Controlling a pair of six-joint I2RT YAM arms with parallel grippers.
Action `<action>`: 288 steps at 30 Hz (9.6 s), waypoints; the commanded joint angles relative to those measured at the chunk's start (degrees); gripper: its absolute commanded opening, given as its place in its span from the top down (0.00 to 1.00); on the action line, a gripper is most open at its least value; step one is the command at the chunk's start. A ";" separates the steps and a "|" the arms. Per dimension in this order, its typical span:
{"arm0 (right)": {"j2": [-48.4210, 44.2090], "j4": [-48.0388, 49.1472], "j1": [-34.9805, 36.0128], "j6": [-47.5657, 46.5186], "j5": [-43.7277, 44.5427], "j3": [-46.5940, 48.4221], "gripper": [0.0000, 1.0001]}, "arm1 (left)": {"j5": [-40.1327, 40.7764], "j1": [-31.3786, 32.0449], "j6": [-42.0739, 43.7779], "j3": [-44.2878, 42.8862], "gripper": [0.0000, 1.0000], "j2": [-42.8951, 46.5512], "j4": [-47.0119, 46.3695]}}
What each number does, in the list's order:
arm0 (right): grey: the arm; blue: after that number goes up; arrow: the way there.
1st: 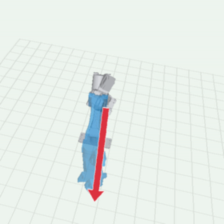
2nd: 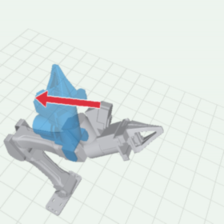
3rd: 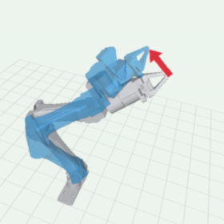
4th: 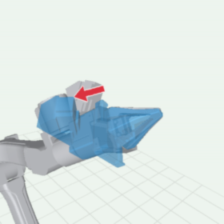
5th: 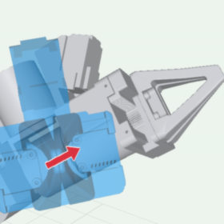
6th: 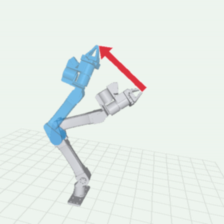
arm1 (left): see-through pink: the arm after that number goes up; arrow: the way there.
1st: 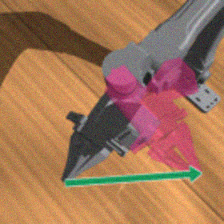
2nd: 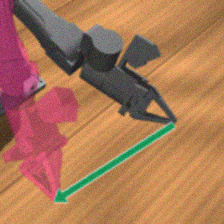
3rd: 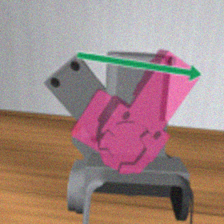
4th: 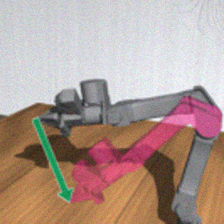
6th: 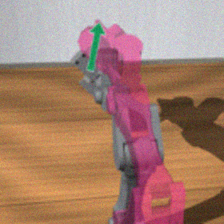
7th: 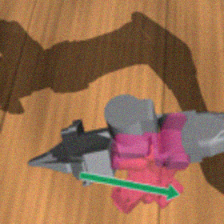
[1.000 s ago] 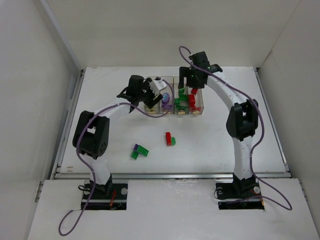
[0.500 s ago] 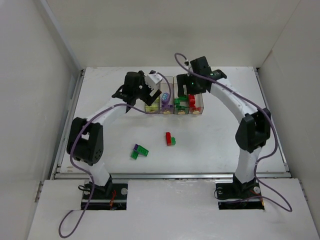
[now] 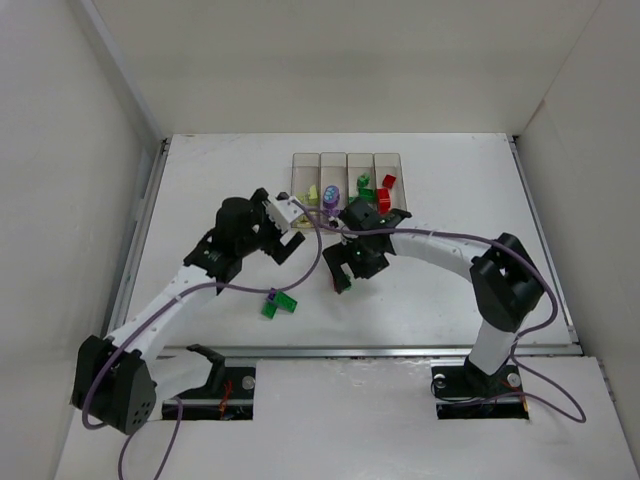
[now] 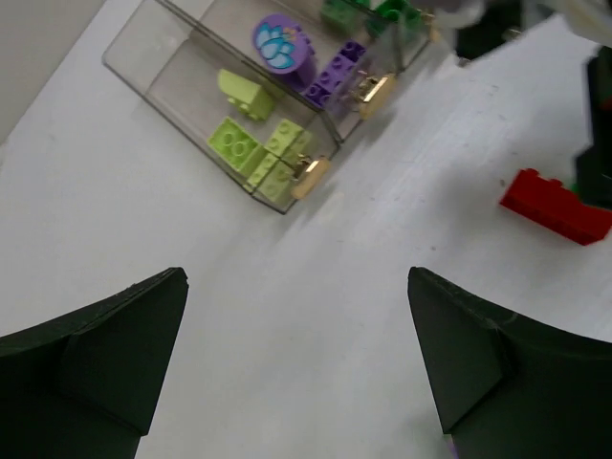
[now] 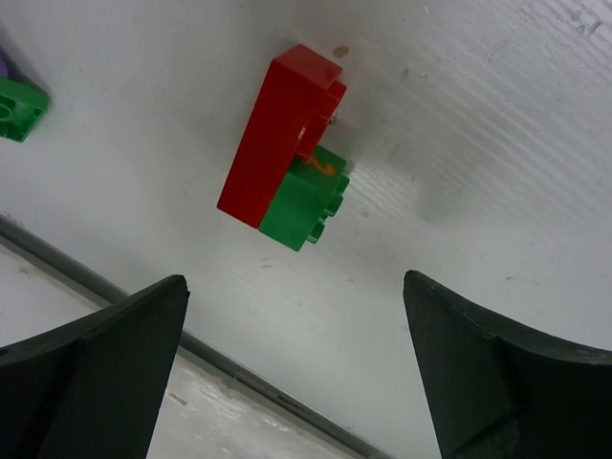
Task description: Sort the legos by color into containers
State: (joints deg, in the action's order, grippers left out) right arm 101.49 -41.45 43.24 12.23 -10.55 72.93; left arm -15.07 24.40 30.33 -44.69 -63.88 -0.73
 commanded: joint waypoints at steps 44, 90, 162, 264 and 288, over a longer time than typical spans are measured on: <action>-16.23 10.26 2.37 -9.75 -6.50 0.55 1.00 | -32.91 4.42 26.00 1.45 0.13 15.62 20.68; -14.22 3.31 10.81 -10.12 -10.63 10.04 1.00 | -22.19 9.43 76.97 11.38 0.34 18.43 -1.99; -12.02 28.53 -10.29 4.21 -54.76 6.43 0.03 | -26.67 9.43 72.24 36.07 1.00 27.84 -57.19; -12.63 17.81 -35.25 11.15 21.98 11.36 0.00 | -25.61 11.80 -28.58 -68.77 0.00 -64.19 -8.33; -11.07 19.65 10.79 -14.07 -1.77 -3.32 0.00 | 8.83 -18.78 -23.64 0.91 0.00 20.53 -1.99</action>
State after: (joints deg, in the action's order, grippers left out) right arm 86.26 -22.17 48.38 2.66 -9.04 68.66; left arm -13.19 5.21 14.00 -47.16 -47.20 5.91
